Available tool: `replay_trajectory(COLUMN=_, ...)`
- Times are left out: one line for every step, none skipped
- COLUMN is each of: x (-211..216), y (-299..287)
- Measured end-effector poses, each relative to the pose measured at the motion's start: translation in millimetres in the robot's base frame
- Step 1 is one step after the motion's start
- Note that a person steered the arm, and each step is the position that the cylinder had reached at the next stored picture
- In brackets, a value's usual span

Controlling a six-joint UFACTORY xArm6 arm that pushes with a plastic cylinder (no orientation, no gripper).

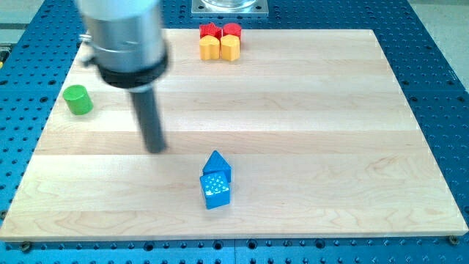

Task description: Push the green circle into the triangle

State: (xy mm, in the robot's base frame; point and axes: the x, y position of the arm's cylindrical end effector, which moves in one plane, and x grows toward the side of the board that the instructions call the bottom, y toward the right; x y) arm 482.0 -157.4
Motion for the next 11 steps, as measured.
replay_trajectory(x=0, y=-125)
replay_trajectory(x=-42, y=-147)
replay_trajectory(x=-77, y=-120)
replay_trajectory(x=-100, y=-108)
replay_trajectory(x=-106, y=-104)
replay_trajectory(x=-101, y=-45)
replay_trajectory(x=-49, y=15)
replay_trajectory(x=-17, y=16)
replay_trajectory(x=-17, y=16)
replay_trajectory(x=-16, y=15)
replay_trajectory(x=7, y=15)
